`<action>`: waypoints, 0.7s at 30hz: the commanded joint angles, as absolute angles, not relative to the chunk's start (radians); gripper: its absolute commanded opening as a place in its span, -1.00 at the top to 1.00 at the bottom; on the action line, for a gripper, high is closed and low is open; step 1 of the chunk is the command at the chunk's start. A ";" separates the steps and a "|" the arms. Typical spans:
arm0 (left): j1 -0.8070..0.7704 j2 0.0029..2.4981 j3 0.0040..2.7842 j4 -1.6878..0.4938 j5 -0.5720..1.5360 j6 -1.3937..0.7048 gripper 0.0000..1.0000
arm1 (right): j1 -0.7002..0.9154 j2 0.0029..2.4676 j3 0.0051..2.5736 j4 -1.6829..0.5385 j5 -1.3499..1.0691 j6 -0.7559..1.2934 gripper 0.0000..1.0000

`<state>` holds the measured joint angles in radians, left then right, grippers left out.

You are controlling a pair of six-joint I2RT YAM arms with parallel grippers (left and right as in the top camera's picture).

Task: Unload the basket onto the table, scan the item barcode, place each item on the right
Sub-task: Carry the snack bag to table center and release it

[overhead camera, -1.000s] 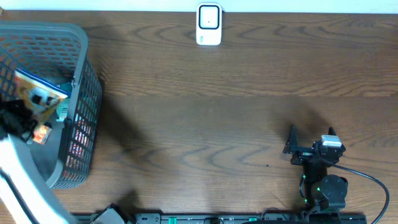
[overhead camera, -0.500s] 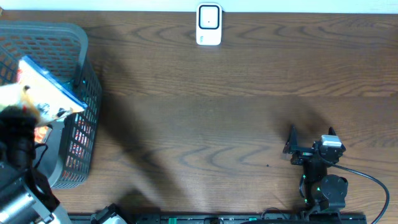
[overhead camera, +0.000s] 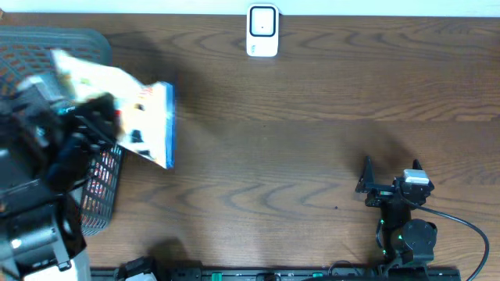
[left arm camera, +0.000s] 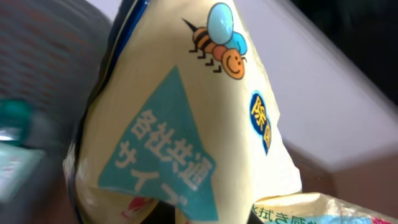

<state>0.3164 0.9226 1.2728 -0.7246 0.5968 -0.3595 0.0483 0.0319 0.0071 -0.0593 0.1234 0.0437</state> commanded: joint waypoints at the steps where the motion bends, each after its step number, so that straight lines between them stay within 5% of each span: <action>1: 0.173 0.965 1.280 -0.760 0.647 -0.175 0.85 | 0.052 0.032 0.006 -0.064 0.121 0.036 -0.99; 16: -0.350 1.533 1.234 -0.787 0.411 -0.117 0.83 | 0.052 0.032 0.006 -0.064 0.121 0.036 -0.98; 19: -0.394 1.640 1.234 -0.768 0.398 -0.117 0.35 | 0.052 0.032 0.006 -0.064 0.121 0.036 -0.98; 21: -0.416 1.699 1.234 -0.762 0.398 -0.117 -0.34 | 0.052 0.032 0.006 -0.064 0.121 0.036 -0.99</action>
<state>-0.3870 1.6398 1.2320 -0.7677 0.4297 -0.1284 0.0483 0.0322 0.0071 -0.0593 0.1234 0.0437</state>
